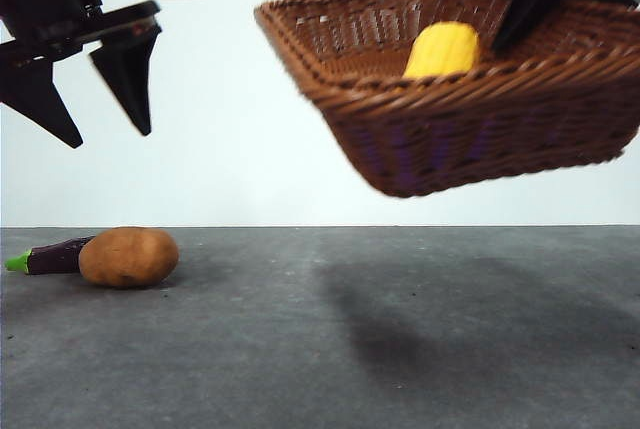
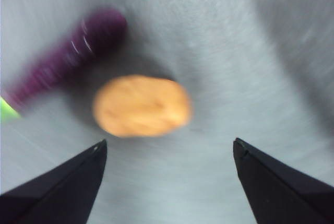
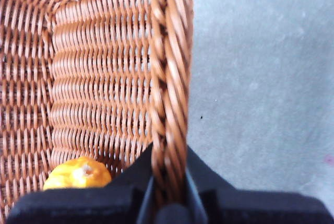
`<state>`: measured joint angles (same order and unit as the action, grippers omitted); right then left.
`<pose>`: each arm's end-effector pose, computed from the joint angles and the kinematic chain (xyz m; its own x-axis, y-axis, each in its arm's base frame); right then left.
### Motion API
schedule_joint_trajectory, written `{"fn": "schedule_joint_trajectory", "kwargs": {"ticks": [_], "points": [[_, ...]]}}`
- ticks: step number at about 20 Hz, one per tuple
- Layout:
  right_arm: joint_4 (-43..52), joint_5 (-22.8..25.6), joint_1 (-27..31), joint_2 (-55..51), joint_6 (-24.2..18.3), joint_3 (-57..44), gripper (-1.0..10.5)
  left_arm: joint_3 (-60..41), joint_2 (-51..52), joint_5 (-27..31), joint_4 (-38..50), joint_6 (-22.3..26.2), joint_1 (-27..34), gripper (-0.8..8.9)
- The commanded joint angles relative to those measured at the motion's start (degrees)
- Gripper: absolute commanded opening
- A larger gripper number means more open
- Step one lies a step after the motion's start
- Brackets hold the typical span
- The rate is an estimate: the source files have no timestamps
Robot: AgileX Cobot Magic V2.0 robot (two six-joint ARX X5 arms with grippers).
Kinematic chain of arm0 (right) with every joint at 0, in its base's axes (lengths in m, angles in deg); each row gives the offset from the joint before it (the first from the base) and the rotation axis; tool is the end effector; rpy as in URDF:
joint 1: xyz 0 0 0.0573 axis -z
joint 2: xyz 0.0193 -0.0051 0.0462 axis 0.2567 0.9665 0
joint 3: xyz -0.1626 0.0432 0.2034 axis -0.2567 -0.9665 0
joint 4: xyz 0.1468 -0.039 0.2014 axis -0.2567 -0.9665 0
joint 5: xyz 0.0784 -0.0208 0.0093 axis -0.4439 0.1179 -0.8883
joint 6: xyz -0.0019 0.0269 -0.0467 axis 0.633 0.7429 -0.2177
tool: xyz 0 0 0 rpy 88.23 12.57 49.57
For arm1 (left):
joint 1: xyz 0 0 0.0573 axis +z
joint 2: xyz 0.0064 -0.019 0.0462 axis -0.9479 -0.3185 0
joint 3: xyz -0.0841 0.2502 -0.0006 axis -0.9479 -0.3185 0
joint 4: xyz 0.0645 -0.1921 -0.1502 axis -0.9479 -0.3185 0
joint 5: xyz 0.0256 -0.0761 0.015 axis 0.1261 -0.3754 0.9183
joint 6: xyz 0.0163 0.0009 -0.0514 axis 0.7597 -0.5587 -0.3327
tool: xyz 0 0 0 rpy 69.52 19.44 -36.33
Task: Help me put the vegetables on the table into the basket
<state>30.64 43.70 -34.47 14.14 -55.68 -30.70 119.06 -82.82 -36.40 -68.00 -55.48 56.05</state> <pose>0.2114 0.0848 0.3144 0.5669 0.5300 -0.6307 -0.4439 0.8415 0.3081 0.2831 -0.0797 0.2847 0.5342 -0.2115 -0.8185 0.3112 0.9494 -0.0423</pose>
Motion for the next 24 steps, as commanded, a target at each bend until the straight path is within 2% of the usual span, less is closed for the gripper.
{"fn": "schedule_joint_trajectory", "kwargs": {"ticks": [1, 4, 5, 8, 10, 15, 24], "points": [[0.52, -0.44, -0.15, -2.86, -0.68, 0.61, -0.1, -0.17, -0.09, 1.97, 2.03, 23.52, 0.39, 4.11], [0.33, -0.42, -0.13, -5.33, -0.70, 0.61, -0.1, -0.17, -0.42, 0.46, 2.67, 39.21, 0.33, 4.24], [0.24, -0.44, -0.15, -5.75, -0.85, 0.61, -0.1, -0.17, -0.92, -0.74, 2.99, 43.17, 0.26, 4.68], [-0.07, -0.42, -0.15, -5.97, -1.38, 0.61, -0.1, -0.17, -3.82, -2.82, 3.50, 48.70, 0.11, 4.81], [-0.26, -0.42, -0.15, -5.95, -2.12, 0.61, -0.1, -0.17, -6.56, -2.67, 3.26, 50.29, 0.63, 5.03], [-0.20, -0.39, -0.15, -5.95, -2.38, 0.61, -0.1, -0.17, -13.64, -2.62, 4.20, 50.14, 0.90, 5.08], [-1.64, -0.42, -0.15, -5.95, -2.80, 0.59, -0.1, -0.17, -18.73, -2.67, 10.47, 50.36, 1.27, 5.07]]}}
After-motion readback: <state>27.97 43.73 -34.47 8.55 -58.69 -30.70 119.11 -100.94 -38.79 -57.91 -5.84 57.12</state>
